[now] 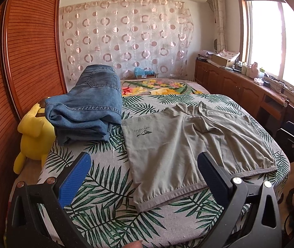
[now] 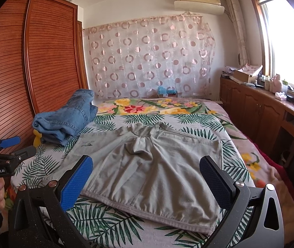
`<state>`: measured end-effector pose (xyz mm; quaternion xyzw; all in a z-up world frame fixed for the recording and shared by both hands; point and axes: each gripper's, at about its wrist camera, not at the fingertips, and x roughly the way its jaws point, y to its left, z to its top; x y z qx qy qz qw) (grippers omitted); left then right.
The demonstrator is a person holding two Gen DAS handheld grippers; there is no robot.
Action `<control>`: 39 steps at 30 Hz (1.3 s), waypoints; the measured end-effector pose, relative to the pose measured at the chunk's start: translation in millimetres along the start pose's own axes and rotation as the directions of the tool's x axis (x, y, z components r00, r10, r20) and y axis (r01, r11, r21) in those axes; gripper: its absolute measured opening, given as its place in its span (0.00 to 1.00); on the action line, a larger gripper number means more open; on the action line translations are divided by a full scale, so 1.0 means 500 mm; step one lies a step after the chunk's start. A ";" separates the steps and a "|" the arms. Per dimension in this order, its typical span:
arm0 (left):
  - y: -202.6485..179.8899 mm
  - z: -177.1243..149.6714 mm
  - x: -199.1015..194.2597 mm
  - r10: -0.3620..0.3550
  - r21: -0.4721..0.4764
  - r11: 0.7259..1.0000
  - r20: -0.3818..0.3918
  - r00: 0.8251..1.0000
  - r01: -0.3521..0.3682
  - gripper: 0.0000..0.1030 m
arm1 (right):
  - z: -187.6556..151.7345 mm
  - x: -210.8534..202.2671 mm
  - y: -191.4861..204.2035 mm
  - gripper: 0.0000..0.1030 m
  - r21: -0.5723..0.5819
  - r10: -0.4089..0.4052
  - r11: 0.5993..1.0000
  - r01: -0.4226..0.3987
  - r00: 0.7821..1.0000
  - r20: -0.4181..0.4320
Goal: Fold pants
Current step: 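Lower the left tool to the hem of one khaki pant leg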
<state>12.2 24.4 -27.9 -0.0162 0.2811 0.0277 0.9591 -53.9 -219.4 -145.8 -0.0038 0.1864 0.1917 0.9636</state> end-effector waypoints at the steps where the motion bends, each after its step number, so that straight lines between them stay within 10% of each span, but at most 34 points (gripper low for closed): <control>1: 0.002 -0.002 0.004 0.001 -0.002 1.000 -0.006 1.000 -0.001 1.00 | 0.000 0.002 -0.001 1.00 -0.001 -0.001 1.000 0.001 1.000 -0.006; 28: 0.067 -0.108 0.104 -0.030 -0.035 0.999 -0.202 0.979 0.023 1.00 | -0.029 0.056 -0.055 0.86 -0.049 -0.020 0.999 0.007 0.958 -0.285; 39: 0.086 -0.136 0.095 -0.110 -0.063 0.993 -0.226 0.968 0.098 0.92 | -0.029 -0.006 -0.055 0.86 -0.098 -0.017 0.995 -0.010 0.964 -0.266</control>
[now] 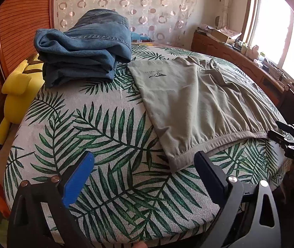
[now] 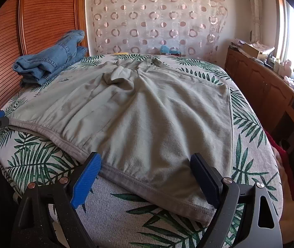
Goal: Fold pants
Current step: 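Lower the left tool to the hem of one khaki pant leg, then grasp the pant-leg hem with the left gripper and fold it over the other leg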
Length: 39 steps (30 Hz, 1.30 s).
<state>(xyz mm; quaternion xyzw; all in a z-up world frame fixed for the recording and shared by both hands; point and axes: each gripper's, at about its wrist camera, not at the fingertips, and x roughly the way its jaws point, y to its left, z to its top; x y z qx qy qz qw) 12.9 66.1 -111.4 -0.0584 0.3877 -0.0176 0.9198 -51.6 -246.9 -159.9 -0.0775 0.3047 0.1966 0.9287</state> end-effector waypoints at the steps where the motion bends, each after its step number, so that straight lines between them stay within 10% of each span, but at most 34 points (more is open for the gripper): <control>1: 0.000 -0.001 -0.001 -0.011 -0.001 1.000 -0.002 1.000 0.011 0.91 | 0.002 0.002 0.000 0.86 -0.001 0.001 1.000 -0.001 1.000 -0.002; 9: -0.009 -0.006 -0.006 -0.119 -0.003 0.993 -0.002 0.993 0.119 0.48 | -0.014 0.001 -0.005 0.86 -0.003 0.005 1.000 -0.005 1.000 0.007; 19: -0.016 -0.006 -0.005 -0.113 0.008 0.994 0.004 0.994 0.113 0.37 | 0.002 0.018 -0.003 0.86 -0.007 0.002 1.000 -0.002 1.000 0.010; 24: -0.034 0.006 0.001 -0.130 0.039 0.991 -0.002 0.991 0.130 0.09 | 0.014 0.034 -0.003 0.86 -0.009 0.000 1.000 0.000 1.000 0.013; 39: -0.147 0.116 -0.043 -0.268 0.202 0.947 0.074 0.961 0.249 0.06 | 0.013 0.029 -0.008 0.85 0.000 0.010 1.000 -0.010 1.000 0.016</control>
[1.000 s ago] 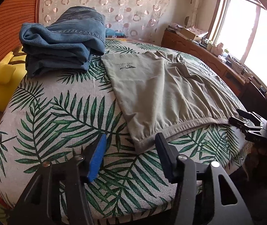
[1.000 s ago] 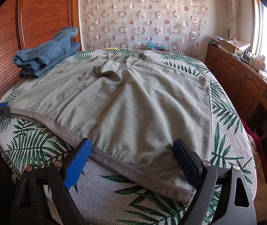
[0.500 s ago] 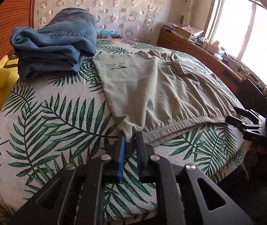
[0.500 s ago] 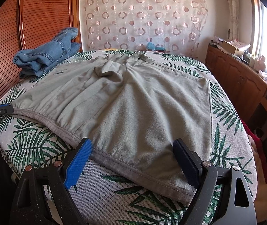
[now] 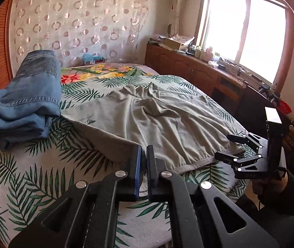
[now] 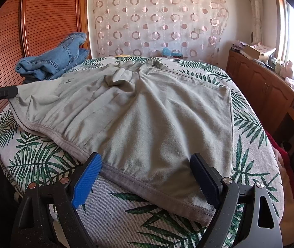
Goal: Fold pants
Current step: 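Grasp the pant-leg hem with the left gripper and fold it over the other leg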
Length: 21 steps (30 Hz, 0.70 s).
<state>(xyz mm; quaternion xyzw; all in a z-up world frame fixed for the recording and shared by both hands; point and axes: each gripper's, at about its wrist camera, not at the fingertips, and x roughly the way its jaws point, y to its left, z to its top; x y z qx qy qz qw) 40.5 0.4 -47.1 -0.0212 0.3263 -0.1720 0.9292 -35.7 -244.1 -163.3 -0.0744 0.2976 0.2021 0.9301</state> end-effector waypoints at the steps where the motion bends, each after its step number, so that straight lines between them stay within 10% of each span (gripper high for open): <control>1: -0.007 0.008 0.002 -0.008 0.010 1.000 0.001 1.000 0.008 0.06 | 0.001 -0.001 -0.001 0.84 0.003 0.001 1.000 -0.001 1.000 0.000; 21: -0.126 0.148 0.114 -0.154 0.124 0.980 -0.017 0.988 0.155 0.05 | 0.007 -0.021 -0.027 0.83 0.033 -0.018 0.999 0.017 0.999 0.033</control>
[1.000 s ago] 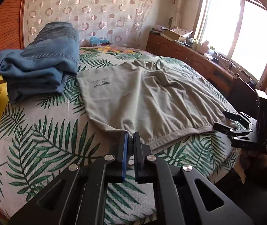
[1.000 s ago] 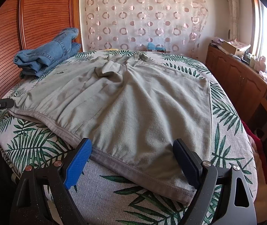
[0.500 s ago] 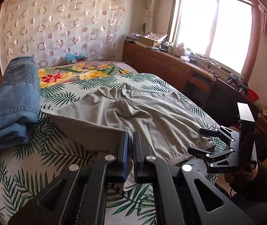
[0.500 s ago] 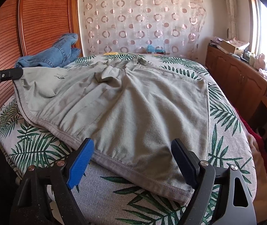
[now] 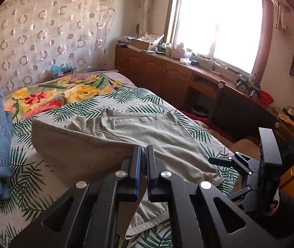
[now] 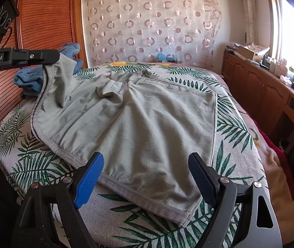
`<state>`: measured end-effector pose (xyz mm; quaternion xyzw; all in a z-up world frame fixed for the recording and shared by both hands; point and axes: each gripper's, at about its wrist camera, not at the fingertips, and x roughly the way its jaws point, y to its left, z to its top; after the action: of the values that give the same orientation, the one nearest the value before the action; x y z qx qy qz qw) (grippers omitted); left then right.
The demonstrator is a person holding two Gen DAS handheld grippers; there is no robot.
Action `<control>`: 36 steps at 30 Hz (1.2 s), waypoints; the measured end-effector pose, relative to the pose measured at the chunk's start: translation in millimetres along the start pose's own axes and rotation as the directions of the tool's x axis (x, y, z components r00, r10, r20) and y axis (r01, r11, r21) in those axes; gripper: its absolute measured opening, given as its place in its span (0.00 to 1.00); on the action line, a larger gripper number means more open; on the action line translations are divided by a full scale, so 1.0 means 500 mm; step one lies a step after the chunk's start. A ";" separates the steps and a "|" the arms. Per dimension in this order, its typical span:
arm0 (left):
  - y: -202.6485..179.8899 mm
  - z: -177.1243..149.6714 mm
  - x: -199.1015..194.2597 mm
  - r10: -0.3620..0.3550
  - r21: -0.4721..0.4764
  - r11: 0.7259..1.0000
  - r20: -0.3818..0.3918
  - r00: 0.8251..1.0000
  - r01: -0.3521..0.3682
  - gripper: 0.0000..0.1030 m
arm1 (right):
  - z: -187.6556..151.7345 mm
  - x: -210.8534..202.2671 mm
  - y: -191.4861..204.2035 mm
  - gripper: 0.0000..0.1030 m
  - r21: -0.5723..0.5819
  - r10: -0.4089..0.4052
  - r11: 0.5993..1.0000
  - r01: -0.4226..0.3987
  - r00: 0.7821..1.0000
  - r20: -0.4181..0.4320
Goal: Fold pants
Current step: 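Grasp the pant-leg hem with the left gripper and fold it over the other leg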
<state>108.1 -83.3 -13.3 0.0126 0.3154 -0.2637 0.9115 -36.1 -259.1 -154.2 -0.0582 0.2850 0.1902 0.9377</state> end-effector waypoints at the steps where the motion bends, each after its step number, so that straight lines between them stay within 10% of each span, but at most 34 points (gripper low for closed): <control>1: -0.003 0.004 0.005 -0.002 0.002 1.000 -0.001 1.000 0.002 0.05 | 0.000 -0.001 -0.001 0.83 0.001 0.000 1.000 0.000 1.000 0.000; 10: 0.018 -0.028 0.040 0.067 -0.002 0.998 -0.062 0.996 -0.067 0.06 | -0.006 -0.001 -0.008 0.83 0.011 -0.011 1.000 0.011 1.000 0.000; 20: 0.069 -0.073 -0.016 0.126 -0.064 0.990 -0.020 0.992 -0.127 0.78 | -0.002 0.013 0.004 0.83 0.008 -0.002 1.000 0.002 1.000 -0.009; 36: 0.124 -0.202 0.016 0.203 -0.109 0.969 -0.164 0.965 -0.222 0.78 | 0.040 0.031 0.041 0.53 -0.019 0.093 0.995 -0.093 0.996 -0.003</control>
<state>86.6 -14.6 -107.7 0.0085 0.3965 -0.1422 0.9069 -21.9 -230.7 -146.2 -0.0539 0.2868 0.2362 0.9269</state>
